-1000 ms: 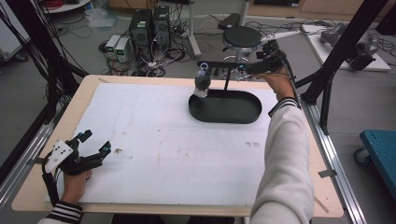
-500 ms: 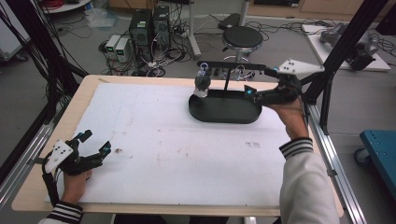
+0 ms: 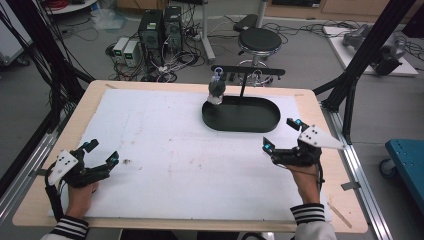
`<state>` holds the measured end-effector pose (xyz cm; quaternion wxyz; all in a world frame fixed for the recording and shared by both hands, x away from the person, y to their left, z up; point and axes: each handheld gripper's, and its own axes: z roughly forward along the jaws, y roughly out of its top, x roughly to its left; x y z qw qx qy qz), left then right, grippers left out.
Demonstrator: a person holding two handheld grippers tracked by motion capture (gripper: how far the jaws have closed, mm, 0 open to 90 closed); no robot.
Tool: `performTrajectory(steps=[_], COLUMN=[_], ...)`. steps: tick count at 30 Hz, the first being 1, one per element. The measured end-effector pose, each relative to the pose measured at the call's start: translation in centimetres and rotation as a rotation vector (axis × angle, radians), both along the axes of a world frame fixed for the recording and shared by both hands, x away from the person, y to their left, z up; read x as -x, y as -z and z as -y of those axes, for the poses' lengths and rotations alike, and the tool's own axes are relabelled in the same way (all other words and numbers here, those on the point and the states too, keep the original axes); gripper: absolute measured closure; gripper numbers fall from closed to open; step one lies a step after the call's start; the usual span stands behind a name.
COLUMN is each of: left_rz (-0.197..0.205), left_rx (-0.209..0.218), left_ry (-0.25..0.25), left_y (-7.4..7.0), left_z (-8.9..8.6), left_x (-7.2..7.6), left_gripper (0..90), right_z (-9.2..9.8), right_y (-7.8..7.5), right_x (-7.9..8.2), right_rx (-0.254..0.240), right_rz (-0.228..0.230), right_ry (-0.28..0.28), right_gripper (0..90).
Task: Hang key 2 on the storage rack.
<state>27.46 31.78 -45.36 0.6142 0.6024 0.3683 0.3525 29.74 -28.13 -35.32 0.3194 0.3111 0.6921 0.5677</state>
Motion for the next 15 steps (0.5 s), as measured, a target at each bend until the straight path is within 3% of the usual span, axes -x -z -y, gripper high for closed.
performTrajectory(steps=[11, 15], left_rz=[0.001, 0.003], left_rx=[-0.002, -0.006], left_ry=[0.0, 0.0], left_y=[0.0, 0.0], left_z=[0.0, 0.0], left_x=[0.0, 0.0], left_gripper=[12.5, 12.5], right_z=[0.1, 0.3], right_y=[6.0, 7.7], right_x=[2.2, 2.4], right_rx=[-0.075, -0.07], right_rz=[0.016, 0.011], right_ry=[0.069, 0.085], right_gripper=[1.0, 1.0])
